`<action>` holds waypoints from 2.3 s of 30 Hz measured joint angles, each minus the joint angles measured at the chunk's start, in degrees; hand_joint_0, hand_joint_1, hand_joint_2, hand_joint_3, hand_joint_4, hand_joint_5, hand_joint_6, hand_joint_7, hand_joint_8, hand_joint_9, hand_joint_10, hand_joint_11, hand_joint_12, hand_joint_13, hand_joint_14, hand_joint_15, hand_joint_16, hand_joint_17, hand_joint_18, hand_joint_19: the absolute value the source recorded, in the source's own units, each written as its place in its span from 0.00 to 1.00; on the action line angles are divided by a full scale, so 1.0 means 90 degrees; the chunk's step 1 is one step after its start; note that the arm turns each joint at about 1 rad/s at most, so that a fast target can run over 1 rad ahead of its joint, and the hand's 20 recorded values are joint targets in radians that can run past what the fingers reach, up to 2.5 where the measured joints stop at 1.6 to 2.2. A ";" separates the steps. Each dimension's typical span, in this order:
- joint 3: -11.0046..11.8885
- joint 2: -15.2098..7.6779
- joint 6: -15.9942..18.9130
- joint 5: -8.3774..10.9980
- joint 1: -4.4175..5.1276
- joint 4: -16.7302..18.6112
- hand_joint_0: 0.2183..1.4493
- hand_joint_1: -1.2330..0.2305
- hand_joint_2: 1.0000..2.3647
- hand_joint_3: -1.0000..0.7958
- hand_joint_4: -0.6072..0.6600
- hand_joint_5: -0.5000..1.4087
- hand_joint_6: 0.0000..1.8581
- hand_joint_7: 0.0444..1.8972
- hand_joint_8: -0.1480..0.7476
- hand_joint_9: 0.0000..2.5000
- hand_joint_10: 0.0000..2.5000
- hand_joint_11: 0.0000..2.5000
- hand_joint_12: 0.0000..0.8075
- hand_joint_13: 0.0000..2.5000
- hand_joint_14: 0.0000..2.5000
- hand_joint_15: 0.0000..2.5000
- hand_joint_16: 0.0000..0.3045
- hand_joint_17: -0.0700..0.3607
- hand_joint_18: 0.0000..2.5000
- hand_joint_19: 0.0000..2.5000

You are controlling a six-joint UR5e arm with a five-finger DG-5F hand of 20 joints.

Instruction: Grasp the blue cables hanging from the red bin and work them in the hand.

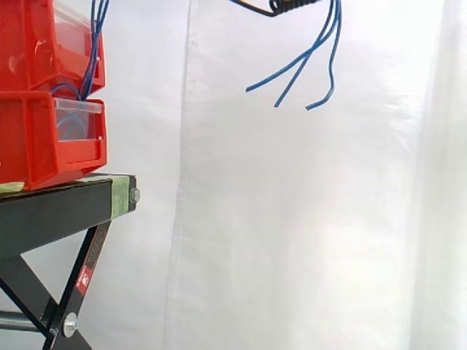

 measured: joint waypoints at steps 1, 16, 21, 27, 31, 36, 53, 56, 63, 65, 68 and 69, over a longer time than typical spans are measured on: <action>0.0000 0.0000 0.0000 0.0000 0.0000 0.0000 0.44 0.52 0.00 0.00 0.78 0.25 0.42 0.60 0.67 0.72 1.00 1.00 0.66 0.76 1.00 0.56 0.67 0.52 1.00 0.30; -0.0001 0.0000 0.0000 0.0000 -0.0002 -0.0017 0.54 0.33 0.01 0.13 0.76 0.18 0.43 0.59 0.67 0.72 1.00 1.00 0.66 0.76 1.00 0.56 0.67 0.52 1.00 0.30; -0.0001 0.0000 0.0000 0.0000 -0.0006 -0.0024 0.57 0.31 0.01 0.12 0.76 0.17 0.44 0.59 0.67 0.72 1.00 1.00 0.66 0.76 1.00 0.56 0.67 0.52 1.00 0.30; -0.0001 0.0000 0.0000 0.0003 -0.0008 -0.0036 0.60 0.31 0.01 0.20 0.75 0.17 0.45 0.58 0.67 0.72 1.00 1.00 0.66 0.76 1.00 0.56 0.67 0.52 1.00 0.30; 0.0000 0.0000 0.0000 0.0002 -0.0008 -0.0039 0.65 0.31 0.02 0.32 0.73 0.16 0.47 0.57 0.67 0.72 1.00 1.00 0.66 0.76 1.00 0.56 0.67 0.52 1.00 0.30; 0.0000 0.0000 0.0000 0.0001 -0.0010 -0.0039 0.64 0.31 0.02 0.39 0.71 0.15 0.48 0.56 0.67 0.72 1.00 1.00 0.66 0.76 1.00 0.56 0.67 0.52 1.00 0.30; 0.0000 0.0000 0.0001 0.0000 -0.0015 -0.0046 0.68 0.35 0.02 0.64 0.69 0.15 0.48 0.55 0.67 0.72 1.00 1.00 0.66 0.76 1.00 0.56 0.67 0.52 1.00 0.30; 0.0000 0.0000 0.0001 0.0000 -0.0016 -0.0048 0.65 0.35 0.02 0.58 0.69 0.15 0.48 0.55 0.67 0.72 1.00 1.00 0.66 0.76 1.00 0.56 0.67 0.52 1.00 0.30; 0.0000 0.0000 0.0001 -0.0007 -0.0016 -0.0060 0.54 0.38 0.01 0.11 0.69 0.15 0.45 0.56 0.67 0.72 1.00 1.00 0.66 0.76 1.00 0.56 0.67 0.52 1.00 0.30; 0.0000 0.0000 0.0001 -0.0009 -0.0016 -0.0063 0.59 0.36 0.01 0.21 0.69 0.15 0.45 0.56 0.67 0.72 1.00 1.00 0.66 0.76 1.00 0.56 0.67 0.52 1.00 0.30; 0.0000 0.0000 0.0001 -0.0009 -0.0016 -0.0066 0.62 0.35 0.02 0.45 0.69 0.15 0.45 0.56 0.67 0.72 1.00 1.00 0.66 0.76 1.00 0.56 0.67 0.52 1.00 0.30; 0.0000 0.0000 0.0001 -0.0009 -0.0016 -0.0067 0.63 0.35 0.02 0.51 0.68 0.15 0.45 0.56 0.67 0.72 1.00 1.00 0.66 0.76 1.00 0.56 0.67 0.52 1.00 0.30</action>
